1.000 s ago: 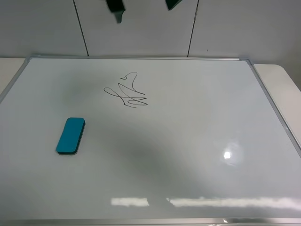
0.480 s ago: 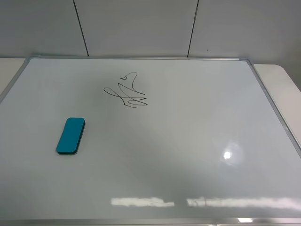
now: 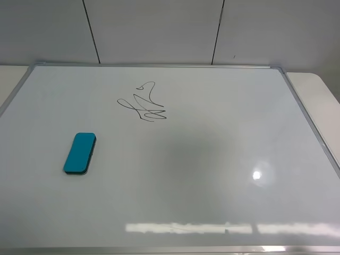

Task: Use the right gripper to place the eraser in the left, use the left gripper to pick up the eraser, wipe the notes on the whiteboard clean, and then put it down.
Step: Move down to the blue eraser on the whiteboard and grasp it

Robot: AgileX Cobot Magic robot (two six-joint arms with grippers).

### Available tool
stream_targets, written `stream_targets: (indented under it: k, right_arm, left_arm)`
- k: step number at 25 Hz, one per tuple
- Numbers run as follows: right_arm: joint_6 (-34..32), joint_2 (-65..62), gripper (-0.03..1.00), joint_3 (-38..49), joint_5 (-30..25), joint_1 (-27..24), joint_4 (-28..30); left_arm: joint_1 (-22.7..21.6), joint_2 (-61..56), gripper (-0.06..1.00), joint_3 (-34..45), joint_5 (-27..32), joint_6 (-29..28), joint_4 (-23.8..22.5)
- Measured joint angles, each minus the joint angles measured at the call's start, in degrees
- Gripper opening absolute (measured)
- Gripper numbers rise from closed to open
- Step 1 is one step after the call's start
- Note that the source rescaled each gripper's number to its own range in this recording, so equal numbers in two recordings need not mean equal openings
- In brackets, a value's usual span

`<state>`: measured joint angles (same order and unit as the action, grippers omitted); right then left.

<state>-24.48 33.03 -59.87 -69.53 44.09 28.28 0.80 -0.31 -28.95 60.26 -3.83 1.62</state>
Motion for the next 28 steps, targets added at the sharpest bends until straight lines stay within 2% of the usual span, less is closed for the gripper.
stream_targets:
  k: [3, 10, 14, 15, 20, 24, 28]
  right_arm:
    - [-0.12, -8.54, 1.0, 6.99, 0.55, -2.77, 2.04]
    - [-0.12, -23.49, 1.0, 17.96, 6.43, -15.16, 2.69]
    - [1.31, -25.86, 1.0, 22.87, 7.91, -21.34, -3.97]
    - [1.31, -25.86, 1.0, 22.87, 7.91, -21.34, -3.97]
    - [12.16, -25.93, 1.0, 26.83, 7.96, -28.94, -15.34]
    - [19.96, -26.06, 1.0, 29.46, 8.2, -35.4, -21.07]
    - [24.09, -26.29, 1.0, 30.26, 8.7, -37.98, -24.94]
  left_arm:
    - [0.0, 0.0, 1.0, 0.0, 0.0, 0.0, 0.0]
    - [0.0, 0.0, 1.0, 0.0, 0.0, 0.0, 0.0]
    - [0.0, 0.0, 1.0, 0.0, 0.0, 0.0, 0.0]
    - [0.0, 0.0, 1.0, 0.0, 0.0, 0.0, 0.0]
    - [0.0, 0.0, 1.0, 0.0, 0.0, 0.0, 0.0]
    - [0.0, 0.0, 1.0, 0.0, 0.0, 0.0, 0.0]
    - [0.0, 0.0, 1.0, 0.0, 0.0, 0.0, 0.0]
